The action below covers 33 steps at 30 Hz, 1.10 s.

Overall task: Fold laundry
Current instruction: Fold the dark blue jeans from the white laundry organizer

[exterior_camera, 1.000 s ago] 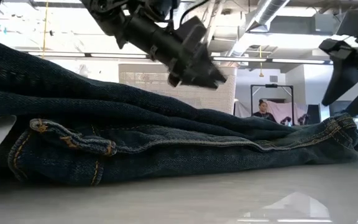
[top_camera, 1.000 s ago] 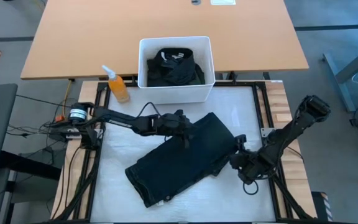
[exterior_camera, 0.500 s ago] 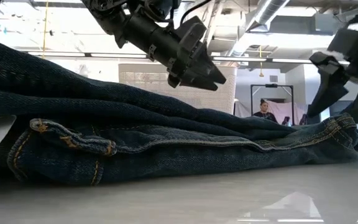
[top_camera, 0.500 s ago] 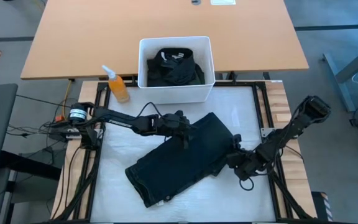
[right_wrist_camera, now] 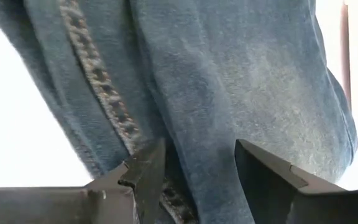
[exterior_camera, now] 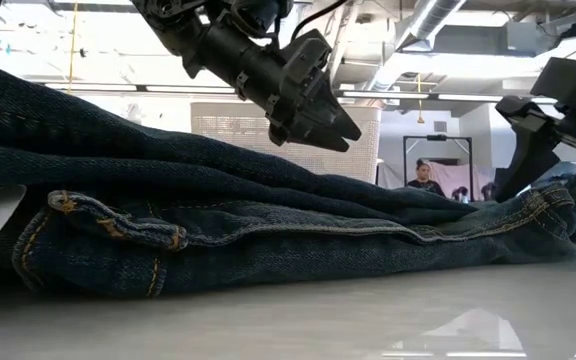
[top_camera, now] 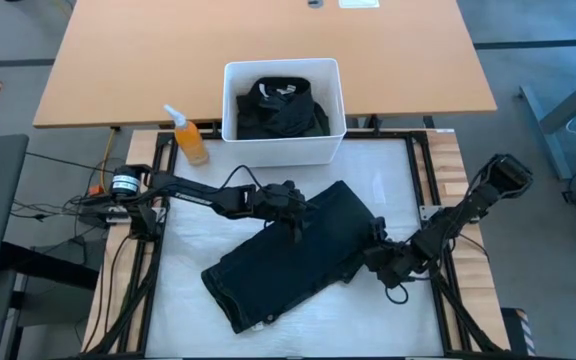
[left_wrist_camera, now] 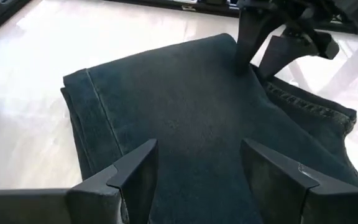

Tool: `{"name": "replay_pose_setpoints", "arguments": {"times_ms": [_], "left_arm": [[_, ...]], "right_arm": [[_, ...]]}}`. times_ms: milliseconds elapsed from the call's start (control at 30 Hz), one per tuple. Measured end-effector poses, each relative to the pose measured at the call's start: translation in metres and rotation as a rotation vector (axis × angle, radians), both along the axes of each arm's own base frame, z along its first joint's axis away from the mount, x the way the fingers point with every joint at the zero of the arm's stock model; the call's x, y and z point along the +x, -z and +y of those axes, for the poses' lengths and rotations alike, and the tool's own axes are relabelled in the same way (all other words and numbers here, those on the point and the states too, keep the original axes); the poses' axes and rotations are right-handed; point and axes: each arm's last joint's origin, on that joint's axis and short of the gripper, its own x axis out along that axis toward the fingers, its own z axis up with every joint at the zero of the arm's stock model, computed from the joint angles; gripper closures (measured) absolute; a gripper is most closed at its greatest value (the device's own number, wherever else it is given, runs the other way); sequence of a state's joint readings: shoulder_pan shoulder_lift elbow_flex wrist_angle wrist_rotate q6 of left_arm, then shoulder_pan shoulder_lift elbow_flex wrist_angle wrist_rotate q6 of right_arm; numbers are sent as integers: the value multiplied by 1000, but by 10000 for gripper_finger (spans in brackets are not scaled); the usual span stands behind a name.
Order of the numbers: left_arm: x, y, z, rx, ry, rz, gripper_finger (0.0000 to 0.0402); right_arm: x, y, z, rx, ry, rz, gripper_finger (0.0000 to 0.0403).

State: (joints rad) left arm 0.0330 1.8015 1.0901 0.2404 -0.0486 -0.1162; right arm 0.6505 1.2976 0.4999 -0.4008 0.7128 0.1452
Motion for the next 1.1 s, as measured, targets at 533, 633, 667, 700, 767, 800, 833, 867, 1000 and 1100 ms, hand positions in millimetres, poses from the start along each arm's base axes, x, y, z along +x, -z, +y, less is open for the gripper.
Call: {"name": "replay_pose_setpoints", "arguments": {"times_ms": [533,633,667,700,767,800,833,867,1000,1100], "left_arm": [[-1,3,-5,-2,12,32,184],[-2,4,-4,-2,11,46,184],[-2,4,-4,-2,11,51,184],[-2,4,-4,-2,10,52,184],[-3,2,-4,-1,11,46,184],[-3,0,-4,2,13,40,184],[-4,-2,-4,7,15,32,184],[-5,-4,-4,13,17,34,184],[-8,-10,-4,23,13,36,184],[-10,-13,-4,23,13,33,184]], "right_arm": [[-1,3,-7,-172,11,-68,293],[0,2,-7,-178,17,-68,370],[0,0,-7,-183,17,-64,380],[0,-1,-7,-188,28,-67,380],[0,-8,-8,-205,85,-106,375],[0,-13,-9,-221,120,-134,371],[-1,-17,-10,-241,149,-157,370],[-2,-22,-11,-255,175,-178,371],[-7,-37,-16,-263,265,-267,380],[-12,-40,-20,-219,332,-313,380]]}}
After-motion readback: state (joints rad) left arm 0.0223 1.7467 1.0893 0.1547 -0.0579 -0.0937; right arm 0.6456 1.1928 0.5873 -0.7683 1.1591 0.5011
